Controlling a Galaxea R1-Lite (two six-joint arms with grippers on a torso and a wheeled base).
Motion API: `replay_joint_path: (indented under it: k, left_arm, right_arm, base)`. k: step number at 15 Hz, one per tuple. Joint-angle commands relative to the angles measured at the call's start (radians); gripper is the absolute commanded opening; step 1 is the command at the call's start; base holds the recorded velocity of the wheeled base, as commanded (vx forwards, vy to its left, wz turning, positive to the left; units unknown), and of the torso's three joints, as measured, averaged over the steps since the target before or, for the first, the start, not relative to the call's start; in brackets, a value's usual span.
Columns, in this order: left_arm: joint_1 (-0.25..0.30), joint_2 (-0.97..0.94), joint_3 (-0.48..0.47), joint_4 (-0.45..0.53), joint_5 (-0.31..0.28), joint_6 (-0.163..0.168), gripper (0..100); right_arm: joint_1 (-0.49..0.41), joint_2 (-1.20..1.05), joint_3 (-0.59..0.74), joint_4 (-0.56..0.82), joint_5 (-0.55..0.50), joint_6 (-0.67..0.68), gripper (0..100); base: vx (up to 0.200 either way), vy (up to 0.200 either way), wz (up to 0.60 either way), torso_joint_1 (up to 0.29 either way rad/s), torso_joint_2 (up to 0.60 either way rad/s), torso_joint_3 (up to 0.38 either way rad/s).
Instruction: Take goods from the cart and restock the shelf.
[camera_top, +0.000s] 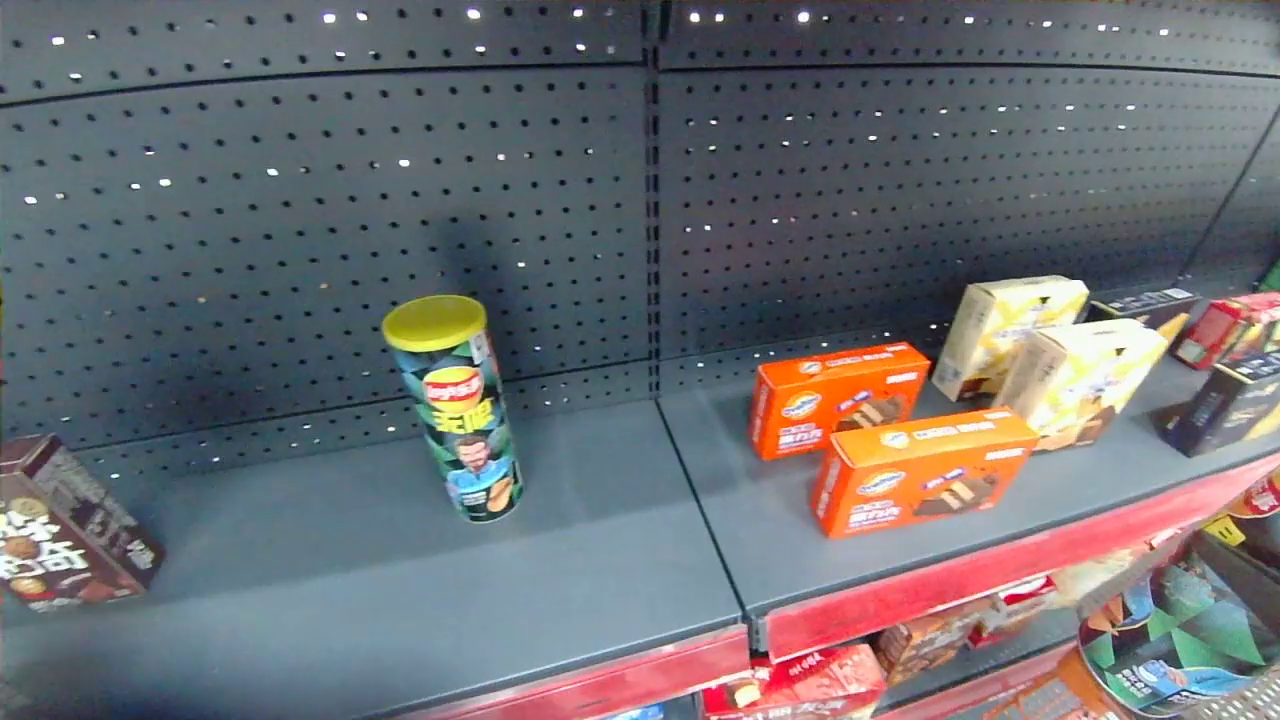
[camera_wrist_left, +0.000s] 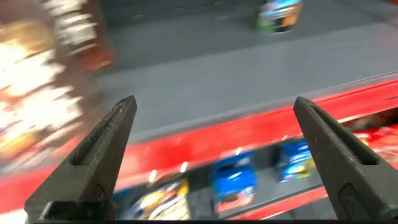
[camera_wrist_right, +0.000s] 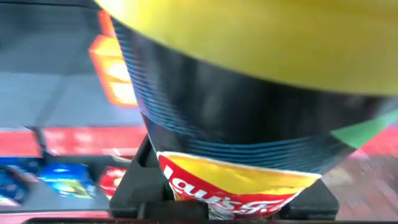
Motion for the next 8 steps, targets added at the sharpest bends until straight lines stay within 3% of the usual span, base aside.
replay_joint_path:
  k: [1, 5, 8]
  left_arm:
    - [0.000, 0.001, 0.000, 0.000, -0.001, 0.000, 100]
    - [0.000, 0.001, 0.000, 0.000, -0.001, 0.000, 100]
    - [0.000, 0.001, 0.000, 0.000, 0.000, 0.000, 100]
  right_arm:
    - [0.012, -0.005, -0.001, -0.002, -0.001, 0.000, 0]
    - [0.070, -0.041, -0.021, -0.002, 0.001, 0.015, 0]
    - [0.162, -0.058, -0.062, 0.004, -0.045, 0.023, 0]
  base:
    - [0.000, 0.000, 0.60, 0.002, 0.00, 0.002]
    - [0.000, 0.000, 0.00, 0.000, 0.00, 0.000]
    - [0.000, 0.000, 0.00, 0.000, 0.00, 0.000]
